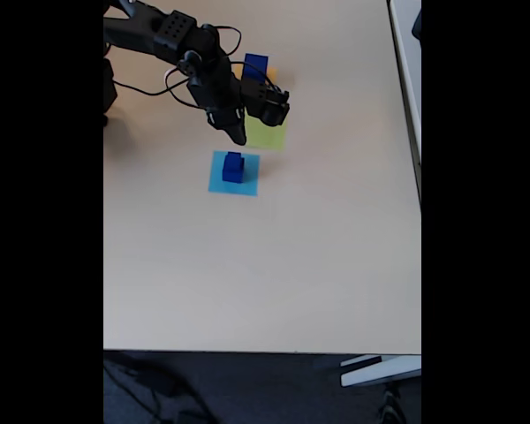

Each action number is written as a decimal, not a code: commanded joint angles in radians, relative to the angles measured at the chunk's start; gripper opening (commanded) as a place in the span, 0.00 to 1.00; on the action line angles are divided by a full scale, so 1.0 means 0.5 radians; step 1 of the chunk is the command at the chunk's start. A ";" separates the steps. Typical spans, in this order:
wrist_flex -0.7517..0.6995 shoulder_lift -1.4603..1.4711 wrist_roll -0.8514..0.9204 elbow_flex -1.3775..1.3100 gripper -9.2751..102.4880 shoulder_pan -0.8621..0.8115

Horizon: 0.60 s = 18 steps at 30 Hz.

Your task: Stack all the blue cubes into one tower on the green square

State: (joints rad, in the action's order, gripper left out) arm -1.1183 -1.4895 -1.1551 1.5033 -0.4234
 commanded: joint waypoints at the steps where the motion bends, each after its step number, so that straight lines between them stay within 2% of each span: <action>1: -0.043 -0.218 -0.012 -0.101 0.09 0.000; 18: 0.025 -0.509 0.015 0.288 0.09 -0.034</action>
State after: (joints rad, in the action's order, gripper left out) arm -1.1305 -1.6628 -1.1551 1.6414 -0.4310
